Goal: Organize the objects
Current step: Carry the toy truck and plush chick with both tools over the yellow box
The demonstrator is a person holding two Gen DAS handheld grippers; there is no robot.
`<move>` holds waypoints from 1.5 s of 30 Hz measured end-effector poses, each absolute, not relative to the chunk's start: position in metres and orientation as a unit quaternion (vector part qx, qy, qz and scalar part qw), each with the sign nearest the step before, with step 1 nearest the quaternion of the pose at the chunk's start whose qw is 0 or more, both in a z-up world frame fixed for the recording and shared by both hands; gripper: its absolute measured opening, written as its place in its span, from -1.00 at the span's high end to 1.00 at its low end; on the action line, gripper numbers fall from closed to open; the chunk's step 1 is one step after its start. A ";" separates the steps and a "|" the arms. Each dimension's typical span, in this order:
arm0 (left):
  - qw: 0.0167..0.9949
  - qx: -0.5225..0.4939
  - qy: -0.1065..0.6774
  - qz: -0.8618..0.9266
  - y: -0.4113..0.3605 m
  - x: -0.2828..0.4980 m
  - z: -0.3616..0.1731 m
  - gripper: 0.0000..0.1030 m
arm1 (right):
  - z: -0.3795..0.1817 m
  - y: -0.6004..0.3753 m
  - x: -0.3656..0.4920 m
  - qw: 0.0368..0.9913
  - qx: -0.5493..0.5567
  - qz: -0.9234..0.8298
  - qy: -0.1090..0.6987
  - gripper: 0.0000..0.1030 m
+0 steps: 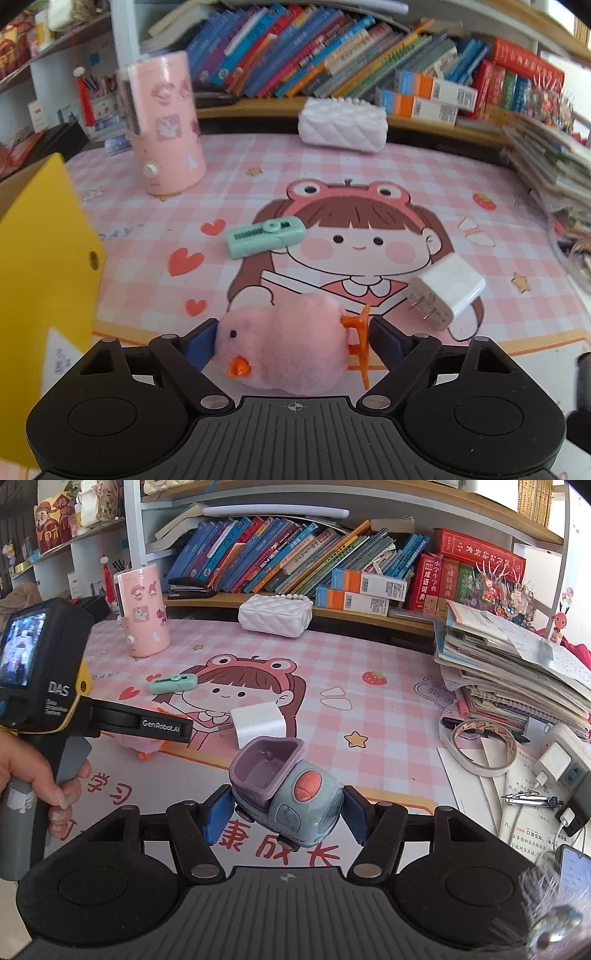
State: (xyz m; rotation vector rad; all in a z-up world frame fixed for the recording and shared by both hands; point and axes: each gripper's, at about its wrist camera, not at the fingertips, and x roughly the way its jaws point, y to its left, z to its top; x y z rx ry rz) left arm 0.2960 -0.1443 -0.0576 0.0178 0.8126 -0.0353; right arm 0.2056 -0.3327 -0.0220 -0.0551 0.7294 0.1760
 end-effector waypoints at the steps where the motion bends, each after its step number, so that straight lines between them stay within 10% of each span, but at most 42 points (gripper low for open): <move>1: 0.923 0.000 0.383 -0.017 -0.141 0.288 -0.051 -0.70 | -0.022 -0.332 0.205 0.930 -0.026 0.087 0.355 -0.17; 45: 0.945 -0.062 0.318 0.057 0.071 0.009 0.016 -0.70 | 0.010 -0.100 0.038 0.910 -0.068 0.237 0.335 -0.18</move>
